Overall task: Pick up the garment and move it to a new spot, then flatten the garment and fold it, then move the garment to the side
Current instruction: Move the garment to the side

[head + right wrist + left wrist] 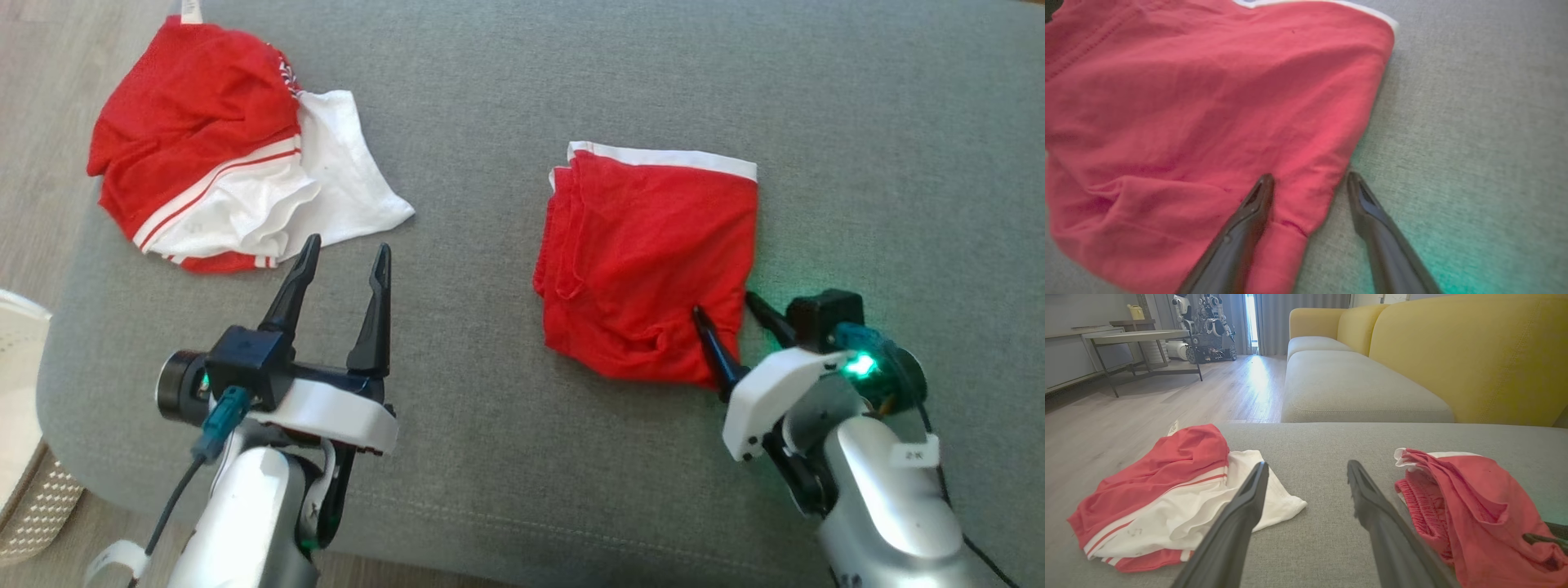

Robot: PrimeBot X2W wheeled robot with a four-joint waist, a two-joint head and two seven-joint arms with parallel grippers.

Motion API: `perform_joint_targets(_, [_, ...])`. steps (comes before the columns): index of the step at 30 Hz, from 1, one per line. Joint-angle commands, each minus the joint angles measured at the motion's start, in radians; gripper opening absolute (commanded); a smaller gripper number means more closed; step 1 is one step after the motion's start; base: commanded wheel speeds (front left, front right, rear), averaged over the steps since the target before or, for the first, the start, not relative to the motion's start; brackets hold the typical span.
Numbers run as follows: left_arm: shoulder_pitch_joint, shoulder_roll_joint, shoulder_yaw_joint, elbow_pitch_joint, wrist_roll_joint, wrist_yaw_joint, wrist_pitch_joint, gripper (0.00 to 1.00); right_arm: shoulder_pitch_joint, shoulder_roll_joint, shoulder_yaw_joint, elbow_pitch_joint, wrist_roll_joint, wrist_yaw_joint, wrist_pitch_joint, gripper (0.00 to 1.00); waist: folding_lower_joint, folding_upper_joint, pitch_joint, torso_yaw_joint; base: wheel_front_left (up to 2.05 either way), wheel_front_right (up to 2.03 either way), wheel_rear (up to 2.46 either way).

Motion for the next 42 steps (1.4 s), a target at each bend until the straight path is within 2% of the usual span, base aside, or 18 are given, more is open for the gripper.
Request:
perform_joint_targets(1, [-0.042,0.007,0.045,-0.03,0.007,0.0,-0.012,1.0,-0.008,0.016,0.042,0.012,0.011,0.003,0.012,0.3,0.0,0.0,0.001,-0.007,0.0,0.0,0.0])
perform_joint_targets(2, [-0.043,0.007,0.046,-0.033,0.008,0.0,-0.012,1.0,-0.015,0.018,0.05,0.021,0.019,0.003,0.017,0.0,0.0,0.0,0.002,-0.012,0.0,0.0,0.0])
perform_joint_targets(10, [-0.04,0.022,0.069,-0.06,0.016,-0.003,-0.012,1.0,-0.058,-0.049,0.068,-0.03,0.013,0.003,0.032,0.0,0.0,0.0,0.019,-0.129,0.0,0.0,0.0])
perform_joint_targets(21, [-0.078,0.056,0.067,-0.09,0.04,-0.014,-0.011,1.0,-0.088,-0.245,-0.063,-0.173,0.023,0.003,0.108,0.0,0.0,0.0,0.081,-0.341,0.0,0.0,0.0])
perform_joint_targets(22, [-0.078,0.056,0.067,-0.09,0.04,-0.014,-0.011,1.0,-0.088,-0.245,-0.063,-0.173,0.023,0.003,0.108,0.0,0.0,0.0,0.081,-0.341,0.0,0.0,0.0])
perform_joint_targets(29, [-0.147,0.077,0.055,-0.122,0.059,-0.023,0.009,1.0,-0.185,-0.393,-0.151,-0.199,0.08,0.003,0.124,0.0,0.0,0.0,0.185,-0.402,0.0,0.0,0.0])
perform_joint_targets(42, [-0.204,0.114,0.046,-0.166,0.078,-0.026,0.037,1.0,-0.269,-0.489,-0.296,-0.229,0.198,0.003,0.133,0.0,0.0,0.0,0.309,-0.444,0.0,0.0,0.0])
